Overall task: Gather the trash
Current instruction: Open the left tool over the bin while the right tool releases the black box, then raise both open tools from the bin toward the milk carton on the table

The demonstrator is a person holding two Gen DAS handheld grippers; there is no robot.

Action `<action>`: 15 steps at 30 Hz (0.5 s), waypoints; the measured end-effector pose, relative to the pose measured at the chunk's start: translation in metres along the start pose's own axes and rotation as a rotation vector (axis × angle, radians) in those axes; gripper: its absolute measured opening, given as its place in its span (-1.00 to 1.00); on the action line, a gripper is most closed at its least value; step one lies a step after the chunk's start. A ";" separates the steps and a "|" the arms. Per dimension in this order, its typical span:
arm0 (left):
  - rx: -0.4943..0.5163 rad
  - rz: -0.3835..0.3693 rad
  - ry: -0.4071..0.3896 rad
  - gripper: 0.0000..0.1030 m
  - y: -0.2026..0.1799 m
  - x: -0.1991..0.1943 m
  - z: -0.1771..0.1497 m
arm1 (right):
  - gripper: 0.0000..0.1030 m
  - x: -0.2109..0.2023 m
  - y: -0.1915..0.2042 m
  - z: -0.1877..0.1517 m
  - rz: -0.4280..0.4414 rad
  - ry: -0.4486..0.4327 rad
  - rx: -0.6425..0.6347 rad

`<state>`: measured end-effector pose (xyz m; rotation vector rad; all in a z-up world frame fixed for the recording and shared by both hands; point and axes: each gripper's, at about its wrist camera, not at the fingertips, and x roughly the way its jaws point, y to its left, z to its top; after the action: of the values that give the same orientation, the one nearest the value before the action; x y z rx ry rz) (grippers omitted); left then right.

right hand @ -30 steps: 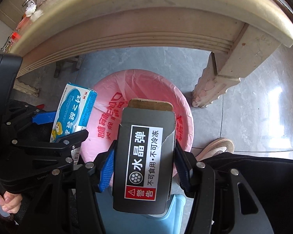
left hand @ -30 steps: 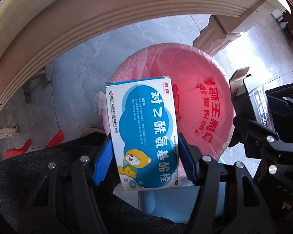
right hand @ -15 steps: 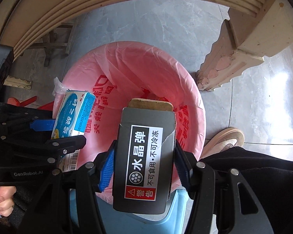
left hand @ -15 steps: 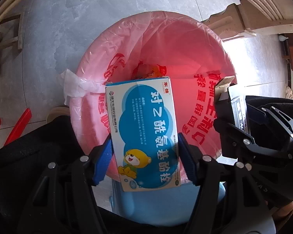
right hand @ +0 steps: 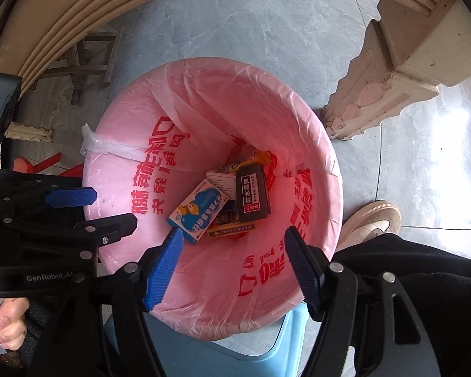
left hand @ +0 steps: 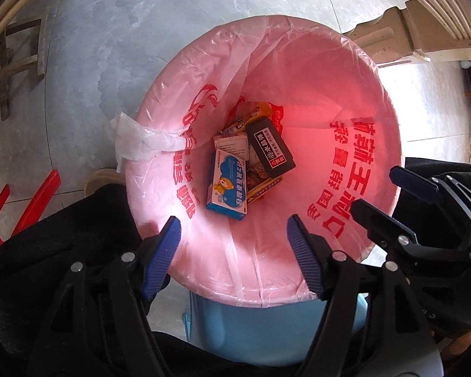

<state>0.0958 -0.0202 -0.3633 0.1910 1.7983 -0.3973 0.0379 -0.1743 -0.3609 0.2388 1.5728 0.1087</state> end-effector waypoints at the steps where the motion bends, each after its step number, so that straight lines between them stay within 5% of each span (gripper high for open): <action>1: 0.001 0.005 -0.005 0.33 0.000 0.000 0.000 | 0.29 0.000 0.000 0.000 -0.001 0.000 -0.001; 15: 0.026 0.064 -0.066 0.34 -0.006 -0.017 -0.010 | 0.29 -0.023 0.011 -0.007 -0.012 -0.053 -0.025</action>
<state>0.0892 -0.0207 -0.3439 0.2508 1.7183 -0.3773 0.0323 -0.1684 -0.3359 0.2118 1.5194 0.1118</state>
